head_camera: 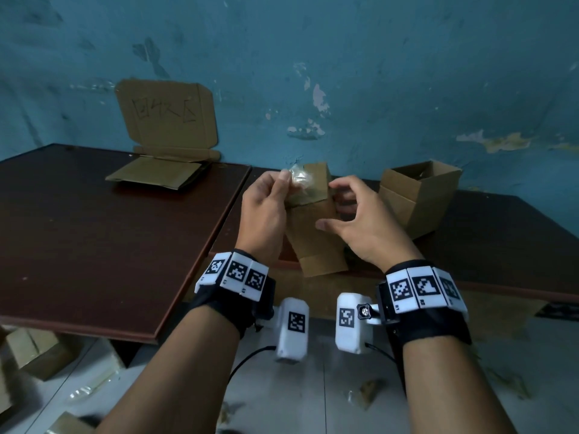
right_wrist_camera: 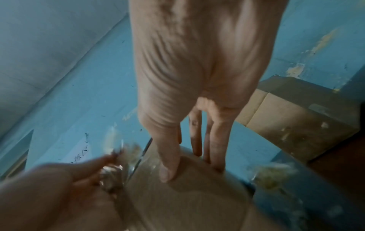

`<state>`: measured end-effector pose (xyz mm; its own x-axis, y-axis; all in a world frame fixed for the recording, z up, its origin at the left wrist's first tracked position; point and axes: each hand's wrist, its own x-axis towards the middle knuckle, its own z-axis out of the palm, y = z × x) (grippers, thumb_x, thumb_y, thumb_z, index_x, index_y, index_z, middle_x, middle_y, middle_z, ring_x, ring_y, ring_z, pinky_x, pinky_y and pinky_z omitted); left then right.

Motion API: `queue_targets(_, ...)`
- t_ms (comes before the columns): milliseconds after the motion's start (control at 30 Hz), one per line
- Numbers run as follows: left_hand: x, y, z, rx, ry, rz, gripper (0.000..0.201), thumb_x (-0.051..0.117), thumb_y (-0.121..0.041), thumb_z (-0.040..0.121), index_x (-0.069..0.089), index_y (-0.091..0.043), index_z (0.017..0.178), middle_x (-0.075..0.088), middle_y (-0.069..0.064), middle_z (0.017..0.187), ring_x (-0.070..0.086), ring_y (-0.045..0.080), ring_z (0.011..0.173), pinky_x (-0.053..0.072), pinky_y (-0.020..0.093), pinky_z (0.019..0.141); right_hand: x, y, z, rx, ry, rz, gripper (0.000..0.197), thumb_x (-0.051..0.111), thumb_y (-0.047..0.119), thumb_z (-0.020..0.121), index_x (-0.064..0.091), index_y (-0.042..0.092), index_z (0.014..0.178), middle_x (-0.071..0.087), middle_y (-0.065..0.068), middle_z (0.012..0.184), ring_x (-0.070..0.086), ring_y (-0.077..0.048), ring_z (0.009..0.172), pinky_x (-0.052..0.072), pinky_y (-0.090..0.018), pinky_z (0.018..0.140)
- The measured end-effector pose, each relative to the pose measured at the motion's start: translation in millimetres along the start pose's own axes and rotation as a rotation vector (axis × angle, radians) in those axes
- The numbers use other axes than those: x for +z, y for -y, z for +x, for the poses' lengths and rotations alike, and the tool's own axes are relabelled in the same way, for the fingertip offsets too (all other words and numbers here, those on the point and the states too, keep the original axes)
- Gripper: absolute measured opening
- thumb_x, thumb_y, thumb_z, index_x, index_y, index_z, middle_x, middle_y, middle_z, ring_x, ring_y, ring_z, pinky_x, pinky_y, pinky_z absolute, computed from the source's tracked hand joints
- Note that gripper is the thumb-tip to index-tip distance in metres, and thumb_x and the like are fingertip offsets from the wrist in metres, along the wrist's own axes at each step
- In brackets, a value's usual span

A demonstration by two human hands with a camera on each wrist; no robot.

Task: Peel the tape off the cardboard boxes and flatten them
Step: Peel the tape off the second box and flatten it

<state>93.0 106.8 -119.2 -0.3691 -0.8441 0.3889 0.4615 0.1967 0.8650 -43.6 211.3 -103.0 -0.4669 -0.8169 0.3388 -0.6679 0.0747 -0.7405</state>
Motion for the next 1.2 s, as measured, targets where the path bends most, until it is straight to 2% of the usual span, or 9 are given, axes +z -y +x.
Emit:
queue_targets(100, 4.2, -14.5, 2.7, 0.011, -0.059, -0.245, 0.041, 0.043, -0.014, 0.115, 0.065, -0.013, 0.08, 0.073, 0.005, 0.079, 0.069, 0.013, 0.075, 0.056, 0.027, 0.077, 7.8, -4.6, -1.7, 0.063, -0.001, 0.133, 0.058, 0.093, 0.018, 0.079, 0.059, 0.028, 0.125, 0.068, 0.013, 0.116, 0.07, -0.008, 0.106, 0.062, -0.046, 0.095)
queue_targets(200, 0.9, -18.6, 4.6, -0.041, -0.084, -0.33, 0.036, 0.045, -0.013, 0.114, 0.061, -0.011, 0.081, 0.072, 0.007, 0.079, 0.068, 0.015, 0.073, 0.056, 0.032, 0.077, 17.2, -1.3, -3.9, 0.066, -0.002, 0.138, 0.056, 0.092, 0.021, 0.081, 0.058, 0.026, 0.124, 0.068, 0.015, 0.116, 0.069, -0.006, 0.104, 0.063, -0.045, 0.093)
queue_targets(300, -5.7, -17.3, 6.8, -0.092, -0.123, -0.336, 0.031, 0.048, -0.012, 0.112, 0.064, -0.009, 0.085, 0.071, 0.009, 0.081, 0.067, 0.019, 0.076, 0.055, 0.036, 0.08, 18.6, 4.2, -4.6, 0.067, -0.009, 0.132, 0.057, 0.092, 0.028, 0.081, 0.057, 0.027, 0.126, 0.063, 0.021, 0.113, 0.064, 0.001, 0.103, 0.062, -0.035, 0.09)
queue_targets(400, -9.8, -13.9, 5.4, -0.072, -0.073, -0.204, 0.028, 0.059, -0.016, 0.107, 0.068, -0.013, 0.081, 0.069, 0.008, 0.083, 0.065, 0.023, 0.082, 0.053, 0.048, 0.088, 16.8, 11.8, -6.3, 0.051, 0.012, 0.096, 0.057, 0.091, 0.035, 0.08, 0.058, 0.029, 0.125, 0.061, 0.026, 0.106, 0.059, 0.01, 0.096, 0.046, -0.011, 0.075)
queue_targets(467, -13.0, -11.3, 3.5, -0.065, -0.032, -0.164, 0.024, 0.064, -0.015, 0.104, 0.068, -0.013, 0.081, 0.068, 0.006, 0.083, 0.064, 0.024, 0.084, 0.054, 0.056, 0.091, 18.1, 15.4, -5.3, 0.045, 0.014, 0.081, 0.056, 0.091, 0.034, 0.081, 0.058, 0.029, 0.125, 0.062, 0.025, 0.105, 0.059, 0.01, 0.094, 0.043, -0.008, 0.071)
queue_targets(633, -15.5, -9.0, 2.9, -0.058, 0.002, -0.133, 0.011, 0.066, -0.012, 0.104, 0.07, -0.004, 0.096, 0.07, 0.01, 0.092, 0.068, 0.024, 0.087, 0.058, 0.044, 0.085, 22.7, 17.9, -2.0, 0.037, -0.006, 0.046, 0.066, 0.091, 0.038, 0.081, 0.056, 0.025, 0.135, 0.065, 0.016, 0.116, 0.062, 0.001, 0.108, 0.047, -0.015, 0.08)
queue_targets(833, -8.2, -1.8, 5.2, -0.035, 0.011, -0.096, 0.01, 0.069, -0.011, 0.102, 0.076, -0.004, 0.103, 0.078, 0.015, 0.107, 0.074, 0.028, 0.101, 0.057, 0.053, 0.099, 16.4, 17.9, -2.0, -0.035, -0.06, 0.069, 0.067, 0.087, 0.036, 0.086, 0.051, 0.032, 0.142, 0.062, 0.015, 0.117, 0.059, -0.002, 0.113, 0.044, -0.009, 0.081)
queue_targets(1000, -7.3, 6.5, 7.5, 0.025, 0.001, 0.014, 0.015, 0.068, -0.008, 0.102, 0.077, -0.001, 0.112, 0.078, 0.012, 0.119, 0.073, 0.028, 0.117, 0.056, 0.053, 0.107, 17.9, 12.1, 2.1, -0.114, -0.058, 0.035, 0.041, 0.083, 0.036, 0.09, 0.06, 0.038, 0.124, 0.067, 0.008, 0.125, 0.062, -0.009, 0.121, 0.056, -0.04, 0.101)
queue_targets(1200, -8.0, 15.6, 10.3, 0.091, 0.042, 0.231, 0.015, 0.069, -0.017, 0.103, 0.081, -0.009, 0.102, 0.076, -0.004, 0.127, 0.069, 0.008, 0.123, 0.053, 0.042, 0.111, 18.2, 15.6, 2.3, -0.202, -0.146, -0.018, 0.028, 0.083, 0.013, 0.089, 0.073, 0.027, 0.111, 0.063, 0.002, 0.117, 0.062, -0.006, 0.107, 0.052, -0.02, 0.094)
